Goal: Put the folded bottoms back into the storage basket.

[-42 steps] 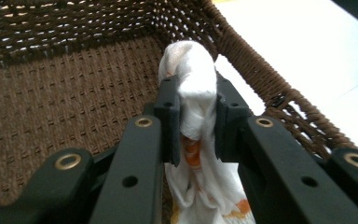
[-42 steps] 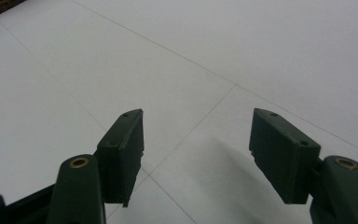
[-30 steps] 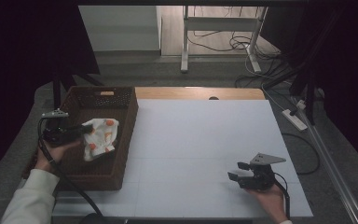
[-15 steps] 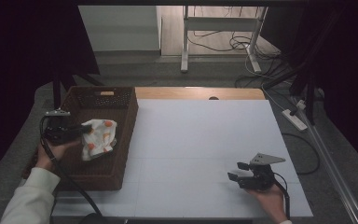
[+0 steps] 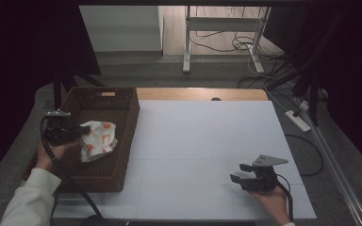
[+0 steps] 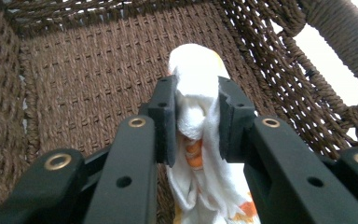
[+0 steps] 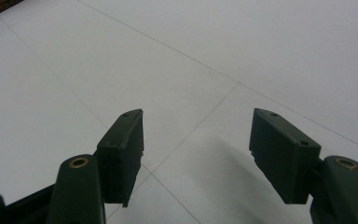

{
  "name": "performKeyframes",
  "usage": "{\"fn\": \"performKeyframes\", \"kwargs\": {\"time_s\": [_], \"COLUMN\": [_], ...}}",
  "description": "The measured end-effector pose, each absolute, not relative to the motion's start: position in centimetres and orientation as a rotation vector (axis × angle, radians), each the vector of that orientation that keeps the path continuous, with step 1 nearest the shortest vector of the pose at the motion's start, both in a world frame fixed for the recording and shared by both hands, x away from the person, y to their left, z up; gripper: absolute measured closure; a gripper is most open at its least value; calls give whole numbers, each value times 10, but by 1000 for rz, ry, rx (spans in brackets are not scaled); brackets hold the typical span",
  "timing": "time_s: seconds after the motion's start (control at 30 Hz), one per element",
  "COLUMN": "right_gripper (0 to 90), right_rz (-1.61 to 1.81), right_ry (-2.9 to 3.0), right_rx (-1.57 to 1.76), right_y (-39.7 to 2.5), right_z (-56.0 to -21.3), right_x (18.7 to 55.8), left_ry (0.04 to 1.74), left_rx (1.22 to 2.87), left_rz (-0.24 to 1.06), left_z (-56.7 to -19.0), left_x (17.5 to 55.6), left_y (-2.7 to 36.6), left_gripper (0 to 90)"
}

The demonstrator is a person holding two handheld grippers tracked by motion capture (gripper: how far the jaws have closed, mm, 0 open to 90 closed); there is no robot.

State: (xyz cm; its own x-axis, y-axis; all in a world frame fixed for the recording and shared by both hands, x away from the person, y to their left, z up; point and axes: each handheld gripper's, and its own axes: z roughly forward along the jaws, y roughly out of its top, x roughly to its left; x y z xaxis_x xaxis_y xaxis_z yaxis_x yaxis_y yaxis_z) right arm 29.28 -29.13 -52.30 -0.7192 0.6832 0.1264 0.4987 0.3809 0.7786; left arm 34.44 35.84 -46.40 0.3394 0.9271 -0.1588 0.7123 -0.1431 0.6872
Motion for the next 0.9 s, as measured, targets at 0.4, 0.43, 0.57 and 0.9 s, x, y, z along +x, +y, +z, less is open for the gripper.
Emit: {"fn": "performKeyframes", "kwargs": {"time_s": [0.4,0.43,0.57,0.9], "right_gripper": [354,353,353,353], "right_rz": [1249,1249,1249,1250], "right_ry": [2427,2427,2428,2426], "right_rx": [1055,1055,1055,1055], "right_y": [-291,-291,-291,-291], "right_z": [-523,-523,-523,-523], "right_x": [293,293,293,293], "left_ry": [1518,1520,1518,1488], "left_rx": [1918,1916,1888,1860], "left_rz": [453,464,512,447], "left_z": [-463,-462,-456,-453], "left_x": [344,344,341,338], "left_y": [360,360,359,357], "left_gripper": [522,496,420,382]}}
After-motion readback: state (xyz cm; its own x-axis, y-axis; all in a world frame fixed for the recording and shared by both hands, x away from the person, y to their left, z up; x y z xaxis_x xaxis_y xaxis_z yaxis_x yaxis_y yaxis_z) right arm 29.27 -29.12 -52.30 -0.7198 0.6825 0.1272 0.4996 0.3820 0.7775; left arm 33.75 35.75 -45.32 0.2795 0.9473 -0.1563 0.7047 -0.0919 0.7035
